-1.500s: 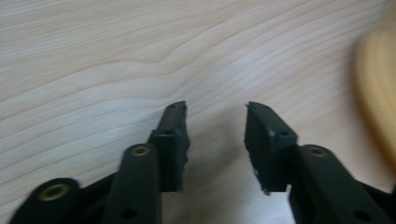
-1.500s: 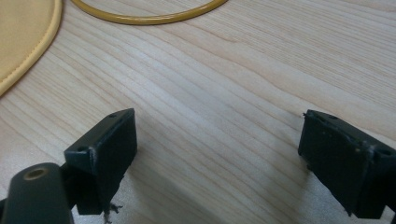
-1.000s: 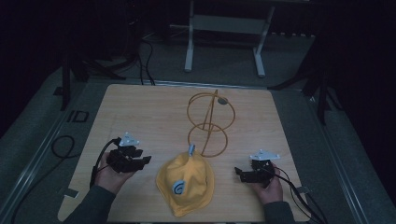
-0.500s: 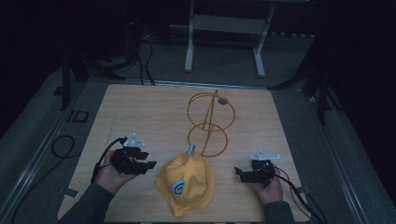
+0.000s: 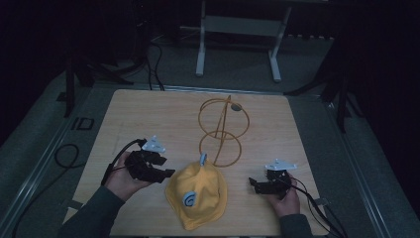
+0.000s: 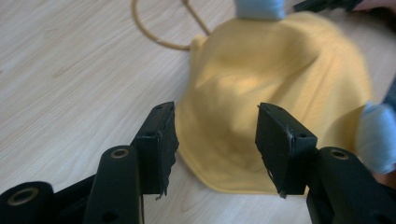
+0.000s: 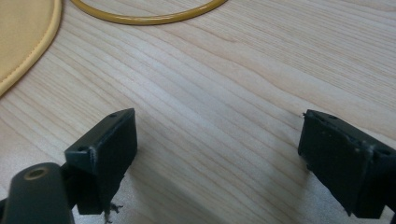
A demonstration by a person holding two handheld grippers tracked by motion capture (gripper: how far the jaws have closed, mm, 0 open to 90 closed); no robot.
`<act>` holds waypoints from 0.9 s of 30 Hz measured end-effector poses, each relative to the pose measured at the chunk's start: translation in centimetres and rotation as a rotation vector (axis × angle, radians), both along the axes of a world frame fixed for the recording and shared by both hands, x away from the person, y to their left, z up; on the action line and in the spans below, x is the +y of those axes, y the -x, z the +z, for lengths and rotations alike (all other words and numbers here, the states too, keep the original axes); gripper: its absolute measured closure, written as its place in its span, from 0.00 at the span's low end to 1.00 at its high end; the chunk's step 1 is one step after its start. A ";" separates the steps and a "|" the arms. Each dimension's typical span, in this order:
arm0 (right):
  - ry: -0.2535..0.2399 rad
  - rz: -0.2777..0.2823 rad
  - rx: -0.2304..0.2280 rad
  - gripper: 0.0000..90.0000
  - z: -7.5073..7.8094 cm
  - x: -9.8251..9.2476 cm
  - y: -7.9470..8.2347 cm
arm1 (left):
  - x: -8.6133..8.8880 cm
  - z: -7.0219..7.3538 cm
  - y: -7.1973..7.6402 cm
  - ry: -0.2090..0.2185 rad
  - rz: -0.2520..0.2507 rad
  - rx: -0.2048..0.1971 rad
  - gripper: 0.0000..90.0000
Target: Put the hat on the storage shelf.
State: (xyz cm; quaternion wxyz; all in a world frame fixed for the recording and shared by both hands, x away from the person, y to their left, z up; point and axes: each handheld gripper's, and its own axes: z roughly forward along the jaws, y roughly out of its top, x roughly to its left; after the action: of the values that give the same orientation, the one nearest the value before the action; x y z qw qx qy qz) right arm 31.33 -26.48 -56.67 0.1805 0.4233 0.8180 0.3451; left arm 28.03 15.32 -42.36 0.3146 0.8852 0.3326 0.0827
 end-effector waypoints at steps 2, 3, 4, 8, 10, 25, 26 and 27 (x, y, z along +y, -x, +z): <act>0.000 0.000 0.000 0.13 0.0 0.0 0.0 | -0.7 0.3 -0.2 0.006 -0.026 0.015 0.53; 0.000 0.000 0.000 0.13 0.0 0.0 0.0 | -0.7 0.3 -0.2 0.006 -0.026 0.015 0.52; 0.000 0.001 0.000 0.13 0.0 0.0 0.0 | -1.2 0.3 -0.3 0.007 -0.037 0.027 0.52; 0.000 0.001 0.000 0.13 0.0 0.0 0.0 | -2.1 0.4 -0.5 -0.013 -0.051 0.040 0.49; 0.000 0.001 0.000 0.13 0.0 0.0 0.0 | -2.3 0.5 -0.6 -0.015 -0.057 0.043 0.49; 0.000 -0.001 -0.001 0.13 0.0 0.0 0.0 | -5.5 1.2 -0.4 -0.044 -0.090 0.062 0.25; 0.000 0.000 0.000 0.13 0.0 0.0 0.0 | -5.7 1.2 -0.4 -0.046 -0.095 0.064 0.23; 0.000 -0.001 0.000 0.13 0.0 0.0 0.0 | -5.9 1.2 -0.3 -0.049 -0.099 0.064 0.22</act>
State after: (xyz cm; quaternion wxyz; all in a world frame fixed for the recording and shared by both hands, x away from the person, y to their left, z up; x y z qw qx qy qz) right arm 31.33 -26.48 -56.67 0.1808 0.4235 0.8179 0.3450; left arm 28.36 9.45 -41.11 0.2859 0.9101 0.2962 0.0468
